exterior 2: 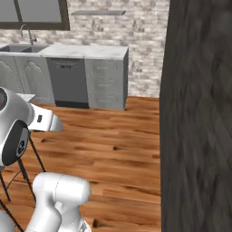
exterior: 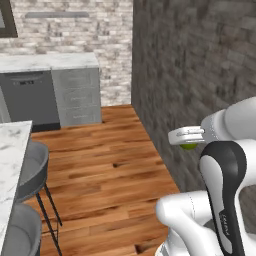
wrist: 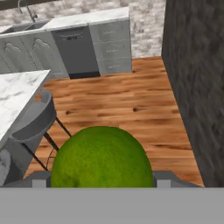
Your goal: Grab the lemon and lime from the fridge, place them in the blender, close the lid, and turn on the blender to create a marinade.
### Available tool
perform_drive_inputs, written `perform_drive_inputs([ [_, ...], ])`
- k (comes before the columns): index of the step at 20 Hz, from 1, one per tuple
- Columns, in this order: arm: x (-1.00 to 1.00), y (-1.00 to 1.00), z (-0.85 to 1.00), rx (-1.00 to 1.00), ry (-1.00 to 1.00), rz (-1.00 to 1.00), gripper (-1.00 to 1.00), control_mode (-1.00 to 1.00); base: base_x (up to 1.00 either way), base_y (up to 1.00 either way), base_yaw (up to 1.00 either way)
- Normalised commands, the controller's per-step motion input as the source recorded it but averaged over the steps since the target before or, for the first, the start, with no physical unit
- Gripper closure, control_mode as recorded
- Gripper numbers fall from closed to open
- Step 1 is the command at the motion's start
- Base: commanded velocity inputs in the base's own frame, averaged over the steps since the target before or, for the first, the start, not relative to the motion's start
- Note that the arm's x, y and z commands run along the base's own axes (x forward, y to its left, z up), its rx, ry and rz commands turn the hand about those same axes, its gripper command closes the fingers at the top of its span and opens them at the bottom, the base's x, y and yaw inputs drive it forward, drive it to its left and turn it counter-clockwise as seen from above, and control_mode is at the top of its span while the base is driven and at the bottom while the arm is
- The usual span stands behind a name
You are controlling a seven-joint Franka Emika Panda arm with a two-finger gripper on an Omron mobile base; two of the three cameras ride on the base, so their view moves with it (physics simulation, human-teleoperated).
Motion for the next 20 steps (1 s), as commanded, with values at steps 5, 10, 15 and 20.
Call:
perform_drive_inputs([
  [5, 0.00, 0.00, 0.00, 0.00, 0.00, 0.00, 1.00, 1.00, 1.00, 0.01, -0.01],
  [10, 0.00, 0.00, 0.00, 0.00, 0.00, 0.00, 1.00, 1.00, 1.00, 0.02, -0.04],
  [15, 0.00, 0.00, 0.00, 0.00, 0.00, 0.00, 1.00, 1.00, 1.00, 0.00, -0.05],
  [20, 0.00, 0.00, 0.00, 0.00, 0.00, 0.00, 1.00, 1.00, 1.00, 0.00, -0.01],
])
